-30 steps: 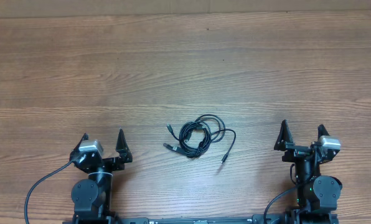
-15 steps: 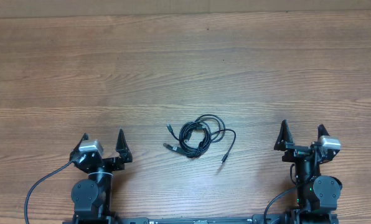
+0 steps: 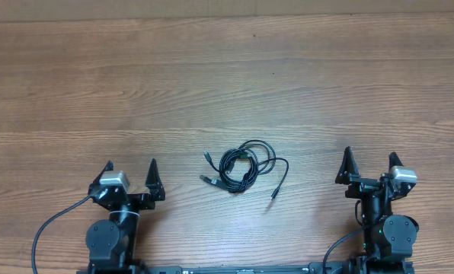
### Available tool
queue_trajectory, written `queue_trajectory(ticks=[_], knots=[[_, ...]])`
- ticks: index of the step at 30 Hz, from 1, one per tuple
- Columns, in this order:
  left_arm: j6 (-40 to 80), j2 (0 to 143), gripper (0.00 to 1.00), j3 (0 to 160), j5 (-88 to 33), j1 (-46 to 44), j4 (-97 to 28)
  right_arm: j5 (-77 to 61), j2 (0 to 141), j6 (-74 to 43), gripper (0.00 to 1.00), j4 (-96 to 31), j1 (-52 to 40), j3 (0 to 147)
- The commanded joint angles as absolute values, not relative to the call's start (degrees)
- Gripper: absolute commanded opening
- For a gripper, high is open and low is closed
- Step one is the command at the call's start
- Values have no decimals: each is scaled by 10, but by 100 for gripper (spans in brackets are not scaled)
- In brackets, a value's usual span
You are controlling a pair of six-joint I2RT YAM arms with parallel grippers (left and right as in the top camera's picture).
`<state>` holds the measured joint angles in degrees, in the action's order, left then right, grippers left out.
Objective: Untangle cables
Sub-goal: 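Move the left gripper over the black cable bundle and lower it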
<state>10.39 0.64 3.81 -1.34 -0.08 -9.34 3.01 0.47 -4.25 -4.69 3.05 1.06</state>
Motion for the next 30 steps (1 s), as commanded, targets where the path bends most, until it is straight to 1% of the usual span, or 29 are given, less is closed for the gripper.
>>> queue_trajectory(ticks=[1, 7, 11, 17, 22, 24, 27, 30], knots=[[89, 20, 100, 104, -31, -4, -114, 34, 2, -44, 100, -44, 33, 5], [88, 97, 99, 190, -50, -4, -151, 34, 2, -44, 100, -44, 33, 5], [88, 198, 100, 280, -69, -4, -183, 34, 2, -44, 100, -44, 33, 5], [83, 361, 99, 452, -114, -4, -280, 34, 2, -44, 100, -44, 33, 5], [33, 480, 100, 592, -226, -4, -349, 34, 2, -44, 100, -44, 33, 5], [13, 543, 100, 673, -284, -5, -421, 34, 2, -44, 100, -44, 33, 5], [12, 590, 100, 735, -288, -16, -481, 34, 2, -44, 100, -44, 33, 5], [12, 626, 99, 773, -288, -36, -511, 34, 2, -44, 100, -44, 33, 5]])
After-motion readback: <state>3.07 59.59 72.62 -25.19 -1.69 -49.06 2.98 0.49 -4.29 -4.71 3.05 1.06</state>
